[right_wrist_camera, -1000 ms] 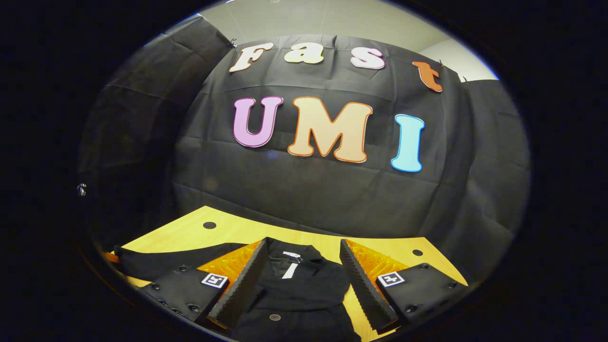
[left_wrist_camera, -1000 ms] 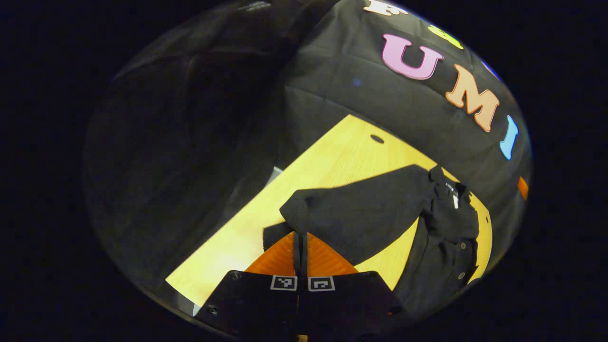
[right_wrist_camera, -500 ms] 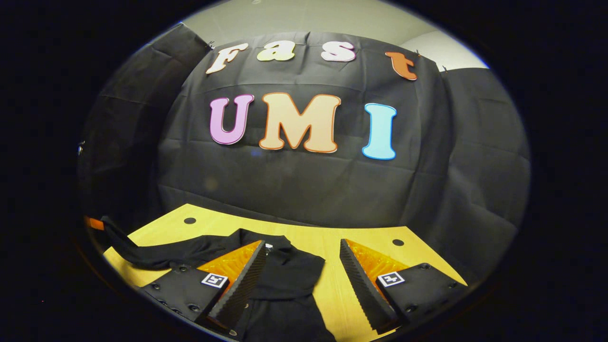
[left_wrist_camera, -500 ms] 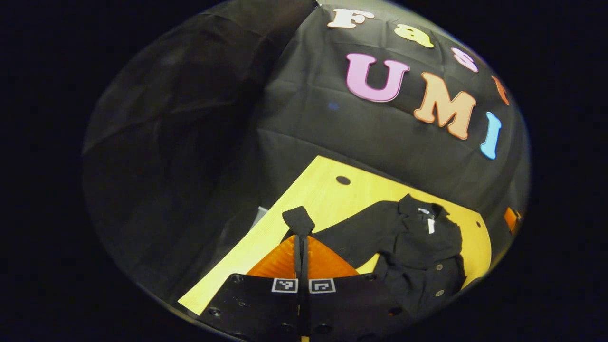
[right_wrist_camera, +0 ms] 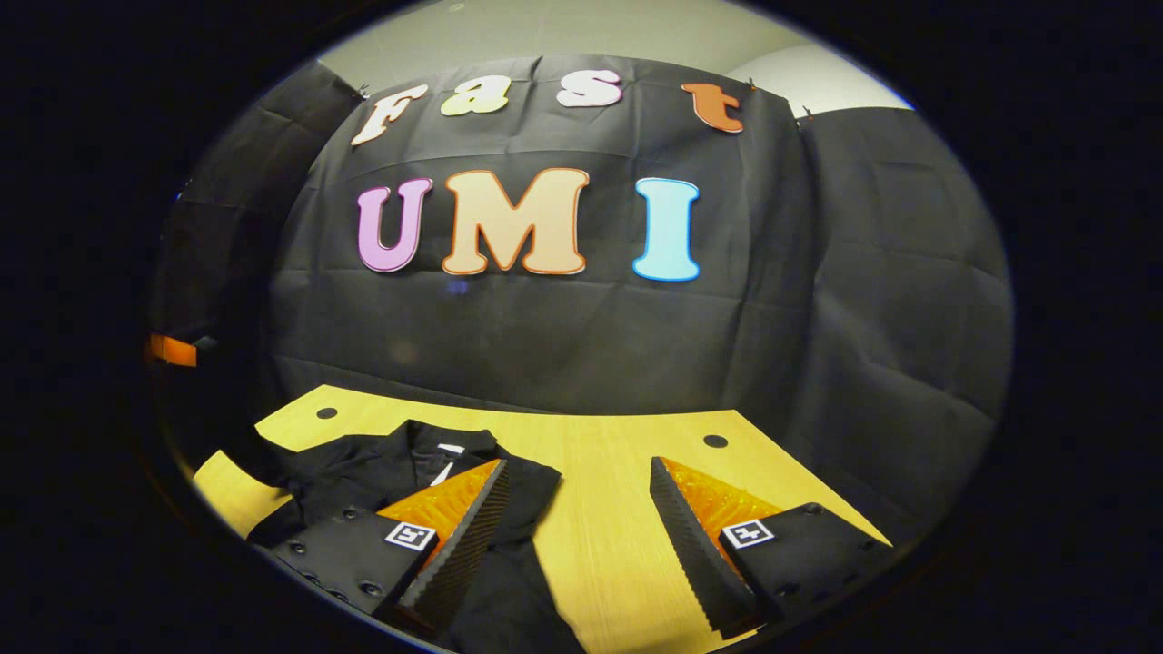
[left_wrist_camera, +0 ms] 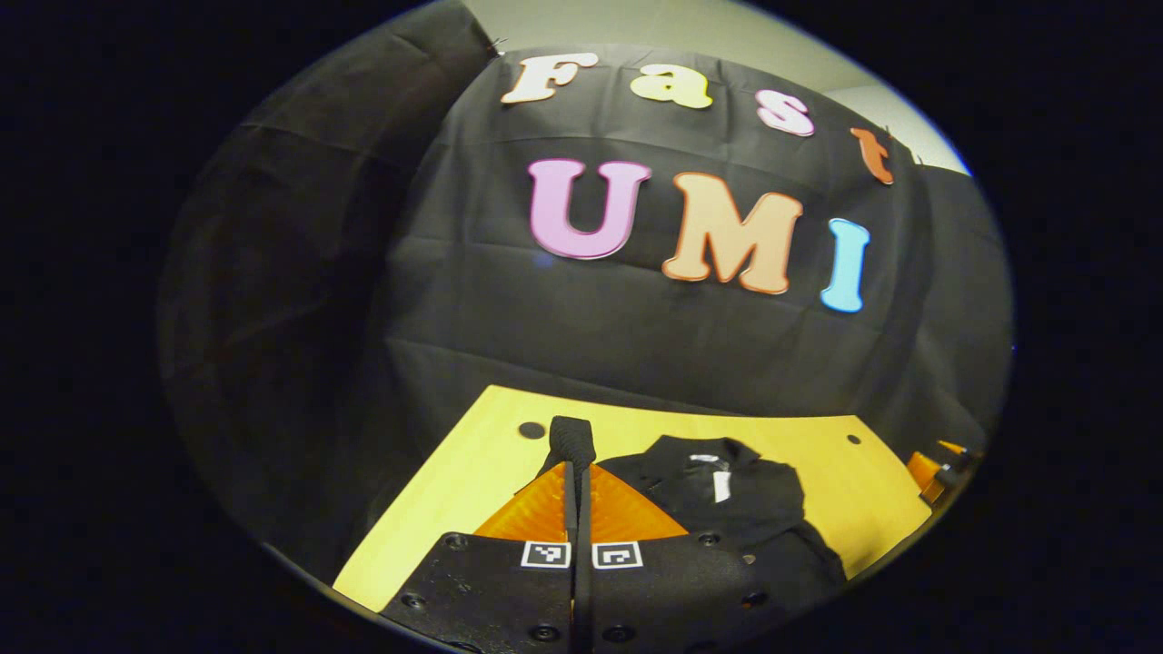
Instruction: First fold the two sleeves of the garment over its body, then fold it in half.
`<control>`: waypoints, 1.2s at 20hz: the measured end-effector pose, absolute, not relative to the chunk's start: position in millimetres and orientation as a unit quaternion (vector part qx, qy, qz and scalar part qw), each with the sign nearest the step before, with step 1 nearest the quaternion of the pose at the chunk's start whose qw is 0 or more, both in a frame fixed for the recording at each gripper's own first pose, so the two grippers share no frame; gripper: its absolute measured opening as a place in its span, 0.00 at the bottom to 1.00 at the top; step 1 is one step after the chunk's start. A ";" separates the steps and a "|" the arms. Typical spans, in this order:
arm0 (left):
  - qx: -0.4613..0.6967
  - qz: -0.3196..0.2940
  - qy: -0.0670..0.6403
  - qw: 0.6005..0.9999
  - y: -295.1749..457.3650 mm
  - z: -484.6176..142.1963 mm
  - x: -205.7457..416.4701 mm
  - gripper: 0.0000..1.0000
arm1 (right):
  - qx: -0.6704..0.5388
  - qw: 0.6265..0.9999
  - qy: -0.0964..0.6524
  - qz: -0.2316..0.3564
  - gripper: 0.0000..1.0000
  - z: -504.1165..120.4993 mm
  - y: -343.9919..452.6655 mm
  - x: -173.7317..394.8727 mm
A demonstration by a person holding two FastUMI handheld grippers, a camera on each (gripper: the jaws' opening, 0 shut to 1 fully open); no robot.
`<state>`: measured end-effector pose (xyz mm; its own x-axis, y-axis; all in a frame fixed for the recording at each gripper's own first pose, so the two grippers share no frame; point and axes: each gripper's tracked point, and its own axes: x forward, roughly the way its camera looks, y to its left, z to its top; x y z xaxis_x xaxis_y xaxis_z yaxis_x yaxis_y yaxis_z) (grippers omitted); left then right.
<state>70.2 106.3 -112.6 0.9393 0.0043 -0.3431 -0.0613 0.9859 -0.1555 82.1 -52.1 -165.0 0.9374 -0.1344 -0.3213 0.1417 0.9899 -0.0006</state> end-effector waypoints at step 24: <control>-0.067 -0.144 0.295 0.942 -142.2 -202.8 130.1 0.00 | 0.043 0.965 0.195 -0.172 0.98 -203.2 -218.5 8.4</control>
